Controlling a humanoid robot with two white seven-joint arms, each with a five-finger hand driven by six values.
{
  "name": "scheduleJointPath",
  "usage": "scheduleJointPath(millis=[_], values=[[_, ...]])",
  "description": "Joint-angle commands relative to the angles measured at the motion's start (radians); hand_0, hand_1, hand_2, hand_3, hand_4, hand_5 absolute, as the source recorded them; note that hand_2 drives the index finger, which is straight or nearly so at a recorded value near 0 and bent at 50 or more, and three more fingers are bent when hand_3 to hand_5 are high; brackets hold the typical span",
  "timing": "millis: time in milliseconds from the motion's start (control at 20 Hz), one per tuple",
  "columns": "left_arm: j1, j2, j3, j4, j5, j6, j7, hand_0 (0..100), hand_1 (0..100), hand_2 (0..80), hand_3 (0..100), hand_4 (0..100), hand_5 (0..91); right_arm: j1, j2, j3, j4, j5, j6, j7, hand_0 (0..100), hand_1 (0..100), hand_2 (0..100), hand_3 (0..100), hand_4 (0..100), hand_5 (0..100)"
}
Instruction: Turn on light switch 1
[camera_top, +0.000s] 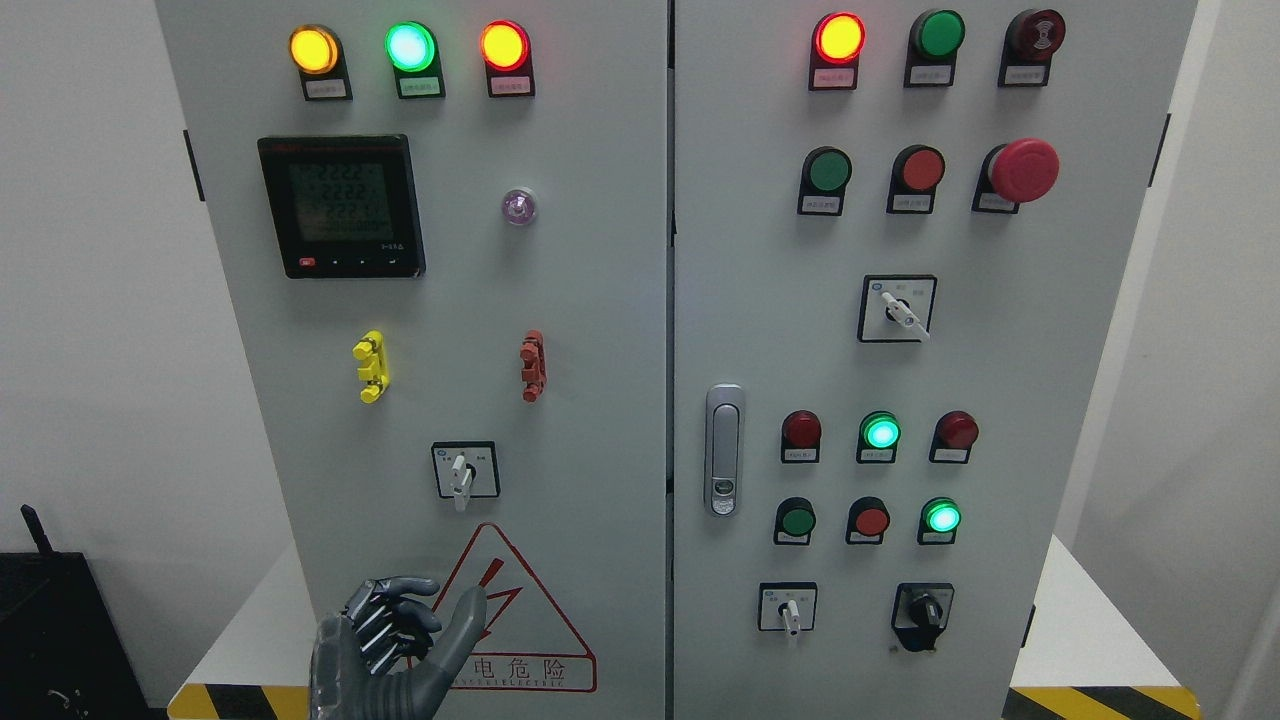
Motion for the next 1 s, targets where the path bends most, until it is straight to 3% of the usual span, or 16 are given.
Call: scheduleJointPath(millis=[0, 952], values=[[-0.024, -0.010, -0.033, 0.004, -0.020, 0.001, 0.015, 0, 78, 52.4, 79, 82, 68.6, 0.000, 0.000, 0.000, 0.000, -0.025, 0.000, 0.000, 0, 0, 0, 0, 0, 0], [-0.111, -0.019, -0.008, 0.049, -0.043, 0.055, 0.045, 2, 79, 52.3, 78, 81, 67.9, 0.000, 0.000, 0.000, 0.000, -0.025, 0.000, 0.000, 0, 0, 0, 0, 0, 0]])
